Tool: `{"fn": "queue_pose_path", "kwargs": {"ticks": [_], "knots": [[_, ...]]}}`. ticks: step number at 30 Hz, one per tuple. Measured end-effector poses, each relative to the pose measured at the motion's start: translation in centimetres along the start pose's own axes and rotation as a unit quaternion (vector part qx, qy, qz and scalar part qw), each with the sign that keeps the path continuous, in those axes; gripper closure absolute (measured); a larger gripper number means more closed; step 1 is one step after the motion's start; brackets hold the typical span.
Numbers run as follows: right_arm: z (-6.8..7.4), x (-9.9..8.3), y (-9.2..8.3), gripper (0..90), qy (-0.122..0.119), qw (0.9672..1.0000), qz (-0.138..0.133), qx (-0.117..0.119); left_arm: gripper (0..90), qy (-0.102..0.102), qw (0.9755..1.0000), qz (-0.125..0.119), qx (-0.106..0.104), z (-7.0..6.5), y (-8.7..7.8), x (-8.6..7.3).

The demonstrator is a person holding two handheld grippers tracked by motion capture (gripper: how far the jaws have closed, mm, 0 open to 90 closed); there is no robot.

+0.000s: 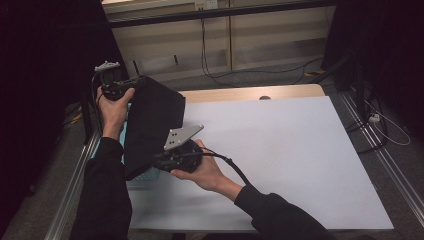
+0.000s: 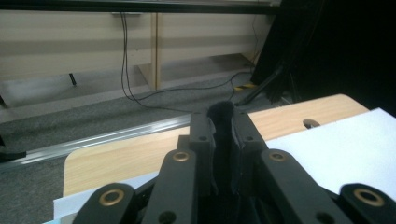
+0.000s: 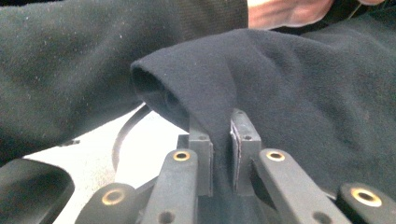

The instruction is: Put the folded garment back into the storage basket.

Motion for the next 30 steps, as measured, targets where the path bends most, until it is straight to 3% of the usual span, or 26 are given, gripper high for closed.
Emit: {"fn": "queue_pose_path", "kwargs": {"ticks": [10, 18, 22, 27, 30], "knots": [[-0.5, 1.2, 2.2, 82.4, -0.003, 1.0000, -0.003, 0.005, 81.6, -0.024, 0.9996, -0.017, 0.000, 2.4, -0.8, 0.1], [-0.3, 2.2, 3.8, 82.5, -0.012, 0.9999, -0.001, 0.008, 81.6, -0.032, 0.9989, -0.033, -0.011, 3.6, -1.5, 0.5], [-0.1, 3.0, 4.6, 82.6, -0.018, 0.9998, -0.003, 0.013, 81.7, -0.030, 0.9989, -0.037, -0.005, 4.0, -2.1, 1.0], [0.1, 3.8, 5.9, 82.7, -0.025, 0.9995, -0.004, 0.019, 81.8, -0.033, 0.9988, -0.037, 0.005, 5.0, -2.8, 1.0], [0.1, 3.7, 6.8, 82.7, -0.023, 0.9995, 0.002, 0.021, 81.9, -0.030, 0.9992, -0.023, 0.009, 5.7, -2.6, 0.3]]}}
Point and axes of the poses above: each handheld gripper's, and its own axes: y roughly forward along the jaws, x roughly out of its top, z roughly to its left, the point moved 1 cm from there along y, roughly forward along the jaws, and after that the axes turned 1 degree about -x, right-handed, at the moved point
